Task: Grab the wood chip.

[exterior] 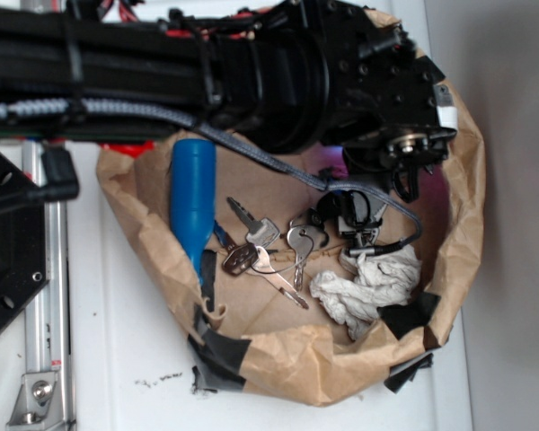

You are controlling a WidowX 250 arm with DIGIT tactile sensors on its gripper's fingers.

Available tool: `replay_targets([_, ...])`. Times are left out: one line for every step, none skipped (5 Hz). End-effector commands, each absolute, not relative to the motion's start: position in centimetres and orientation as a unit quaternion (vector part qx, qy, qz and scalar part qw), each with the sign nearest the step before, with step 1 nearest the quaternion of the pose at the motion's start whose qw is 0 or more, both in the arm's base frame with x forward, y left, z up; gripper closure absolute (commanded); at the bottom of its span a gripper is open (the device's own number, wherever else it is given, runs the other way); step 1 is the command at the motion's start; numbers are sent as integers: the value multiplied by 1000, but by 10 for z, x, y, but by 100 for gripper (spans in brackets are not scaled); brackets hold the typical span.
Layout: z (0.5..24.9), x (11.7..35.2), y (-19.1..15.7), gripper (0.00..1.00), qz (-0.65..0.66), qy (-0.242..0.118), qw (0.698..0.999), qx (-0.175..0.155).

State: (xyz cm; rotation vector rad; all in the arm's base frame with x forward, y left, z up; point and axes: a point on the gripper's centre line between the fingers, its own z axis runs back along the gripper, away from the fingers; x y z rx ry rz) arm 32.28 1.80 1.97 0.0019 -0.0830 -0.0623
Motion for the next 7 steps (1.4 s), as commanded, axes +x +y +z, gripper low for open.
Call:
replay_targets([7, 330, 22, 19, -29, -49, 998, 12])
replay_targets([9, 319, 20, 100, -22, -52, 998, 22])
replay_targets([15, 313, 22, 100, -21, -58, 998, 20])
replay_targets([17, 311, 28, 100, -15, -54, 998, 13])
replay_targets([34, 303, 29, 100, -30, -37, 999, 13])
replay_targets([57, 293, 29, 100, -20, -54, 998, 10])
replay_targets([107, 274, 20, 100, -35, -55, 998, -6])
